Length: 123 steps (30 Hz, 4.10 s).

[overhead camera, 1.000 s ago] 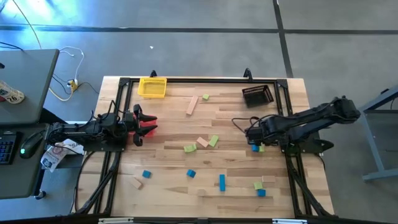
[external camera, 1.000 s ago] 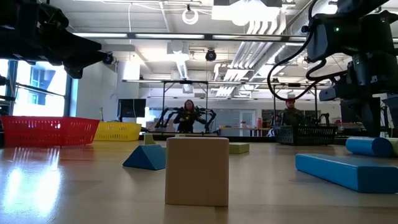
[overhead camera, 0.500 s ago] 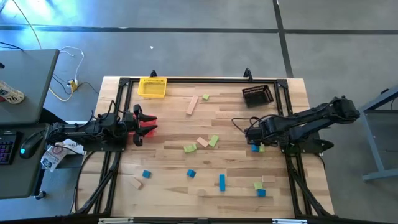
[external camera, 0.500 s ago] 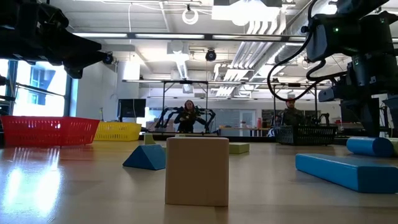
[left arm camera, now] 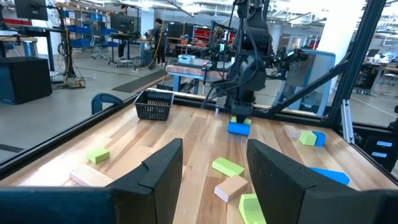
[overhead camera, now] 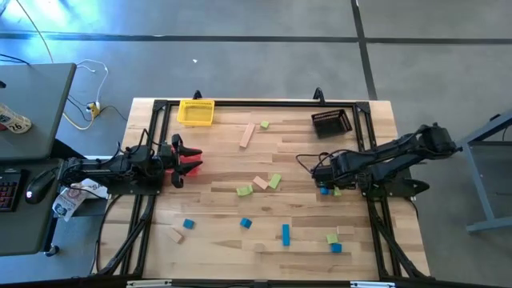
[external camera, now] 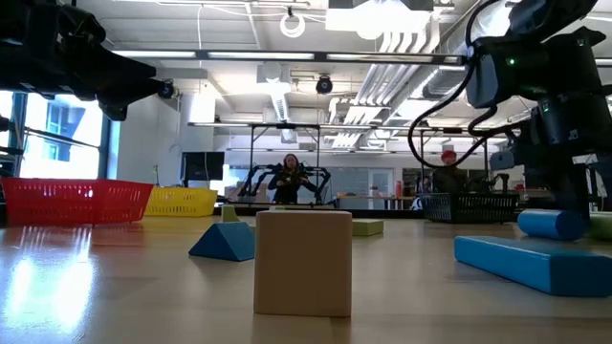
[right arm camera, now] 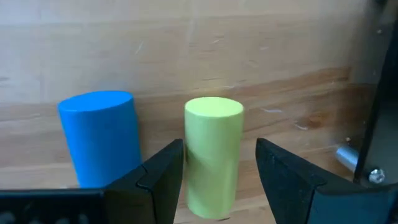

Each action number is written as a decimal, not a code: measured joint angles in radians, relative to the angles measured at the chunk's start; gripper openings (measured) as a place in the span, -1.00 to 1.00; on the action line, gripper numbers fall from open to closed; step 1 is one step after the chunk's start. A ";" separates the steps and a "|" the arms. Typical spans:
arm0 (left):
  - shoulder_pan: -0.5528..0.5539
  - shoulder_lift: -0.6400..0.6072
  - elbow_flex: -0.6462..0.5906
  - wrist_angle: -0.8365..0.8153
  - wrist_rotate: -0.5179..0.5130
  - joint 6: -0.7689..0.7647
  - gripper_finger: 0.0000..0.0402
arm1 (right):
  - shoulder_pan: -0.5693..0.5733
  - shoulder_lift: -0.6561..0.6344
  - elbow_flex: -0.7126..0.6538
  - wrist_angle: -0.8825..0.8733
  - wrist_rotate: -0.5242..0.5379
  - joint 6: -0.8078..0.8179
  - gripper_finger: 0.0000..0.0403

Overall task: Sort & place blocks by color
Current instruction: Put the green block into the black bin, then put the blue block into the red bin

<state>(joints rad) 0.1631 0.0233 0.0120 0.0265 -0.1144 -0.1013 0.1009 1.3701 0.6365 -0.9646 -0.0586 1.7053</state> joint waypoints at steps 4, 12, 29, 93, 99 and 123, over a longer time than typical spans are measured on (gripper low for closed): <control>0.000 0.000 0.000 0.000 -0.001 0.000 -0.16 | 0.000 0.038 0.000 0.009 0.002 -0.012 -0.09; 0.000 0.000 0.000 0.000 -0.001 0.000 -0.16 | 0.000 0.079 0.004 0.014 -0.014 -0.065 -0.52; 0.000 0.000 0.000 0.000 -0.001 0.000 -0.16 | -0.044 0.080 0.211 -0.220 0.265 -0.202 -0.53; 0.000 0.000 0.000 0.008 -0.056 0.000 -0.16 | -0.820 0.281 0.475 0.105 0.542 -1.271 -0.53; 0.000 0.000 0.000 0.008 -0.056 0.000 -0.16 | -0.862 0.323 0.474 0.116 0.492 -1.409 -0.53; 0.000 0.026 0.184 -0.266 -0.091 -0.043 -0.16 | -0.867 0.336 0.583 -0.030 0.474 -1.390 -0.08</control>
<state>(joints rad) 0.1635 0.0493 0.1956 -0.2390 -0.2057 -0.1442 -0.7663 1.7065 1.2199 -0.9947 0.4153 0.3153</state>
